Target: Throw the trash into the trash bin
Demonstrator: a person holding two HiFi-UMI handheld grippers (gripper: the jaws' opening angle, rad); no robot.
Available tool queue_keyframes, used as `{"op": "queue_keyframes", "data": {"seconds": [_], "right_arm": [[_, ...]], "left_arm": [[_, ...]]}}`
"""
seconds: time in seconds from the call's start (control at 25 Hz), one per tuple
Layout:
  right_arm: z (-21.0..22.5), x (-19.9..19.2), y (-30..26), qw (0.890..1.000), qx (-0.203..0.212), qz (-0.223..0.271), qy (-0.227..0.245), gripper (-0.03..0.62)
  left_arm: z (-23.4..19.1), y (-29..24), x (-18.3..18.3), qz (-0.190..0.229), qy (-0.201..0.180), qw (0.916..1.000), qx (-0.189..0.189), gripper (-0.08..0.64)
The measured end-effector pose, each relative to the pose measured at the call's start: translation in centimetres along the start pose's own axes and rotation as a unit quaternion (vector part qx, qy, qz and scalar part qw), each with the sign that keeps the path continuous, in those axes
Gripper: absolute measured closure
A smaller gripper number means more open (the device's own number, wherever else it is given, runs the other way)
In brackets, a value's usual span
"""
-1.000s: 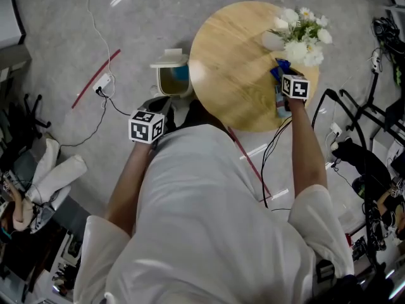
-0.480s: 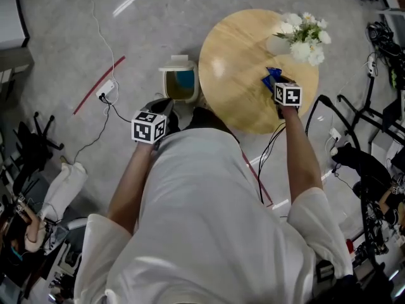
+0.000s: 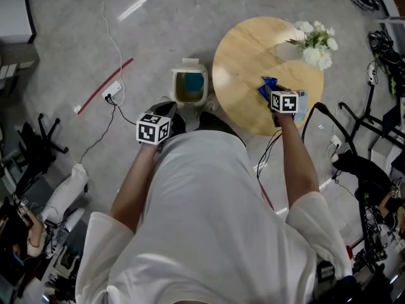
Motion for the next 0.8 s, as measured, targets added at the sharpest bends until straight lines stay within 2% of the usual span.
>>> {"op": "queue_keyframes", "data": {"seconds": [0.4,0.8], "right_arm": [[-6.4,-0.2,-1.3,1.000,0.016,-0.014,0.015,0.523],[-11.7,-0.3,-1.4,0.999,0.024,-0.006,0.022,0.523]], "left_arm": [[-2.8,1.6,-0.7,0.004,0.001,0.9999,-0.010,0.555],[-5.0,3.4,-2.4,0.005,-0.008,0.9998,-0.015,0.555]]}}
Point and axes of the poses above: the fingertips, and each gripper's own axes: y backward along the fingers, z to its right, x out of its top, the point moved 5 cm from there along y, backward along the fingers, and after that the axes turned 1 degree about x, right-handed, at the moved point
